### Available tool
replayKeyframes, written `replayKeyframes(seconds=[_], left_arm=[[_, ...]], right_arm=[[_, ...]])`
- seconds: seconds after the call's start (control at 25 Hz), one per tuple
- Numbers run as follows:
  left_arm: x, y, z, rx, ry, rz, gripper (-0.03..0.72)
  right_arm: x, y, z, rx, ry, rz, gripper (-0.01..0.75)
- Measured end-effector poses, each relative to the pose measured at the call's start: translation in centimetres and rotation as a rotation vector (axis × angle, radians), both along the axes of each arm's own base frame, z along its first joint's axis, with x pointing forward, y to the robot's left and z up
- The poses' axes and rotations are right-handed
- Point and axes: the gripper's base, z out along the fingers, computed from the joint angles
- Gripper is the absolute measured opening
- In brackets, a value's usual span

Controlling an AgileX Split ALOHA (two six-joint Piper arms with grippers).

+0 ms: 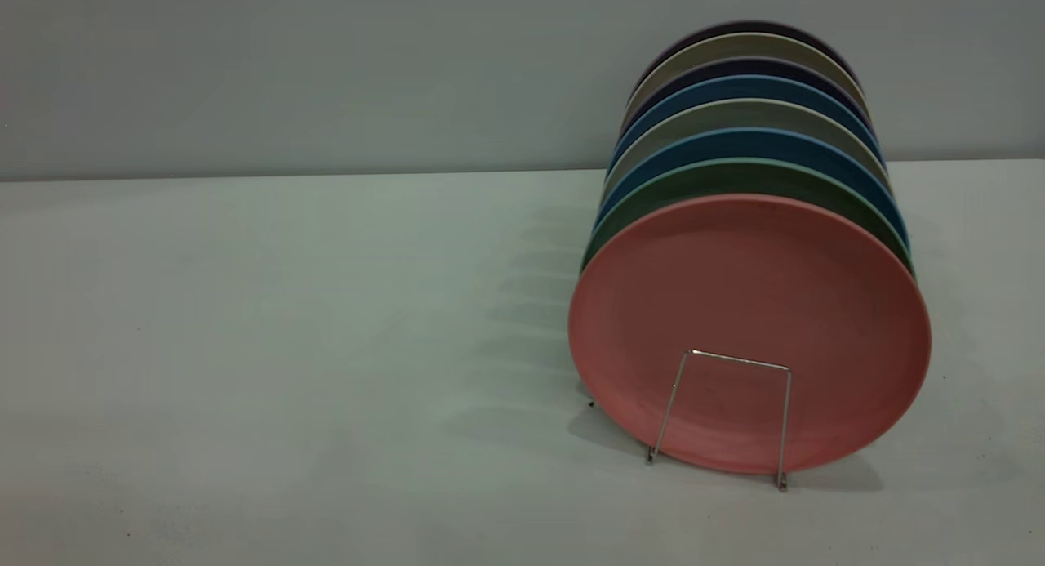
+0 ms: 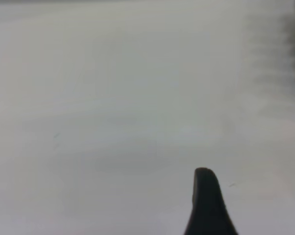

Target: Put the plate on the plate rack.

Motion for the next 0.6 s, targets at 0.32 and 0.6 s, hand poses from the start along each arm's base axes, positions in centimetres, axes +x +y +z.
replayKeyframes(seconds=[0.32,0.6], left_arm=[[-2.2,1.2,-1.1,0.082,0.014,0.043,0.510],[-1.9,0.9,-1.5,0.107,0.026,-0.012,0.509]], right_arm=[[-1.4,-0.3,0.1,0.040,-0.088,-0.007,0.403],[-2.0,-0.4,0.2,0.058,-0.129,-0.012,0.403]])
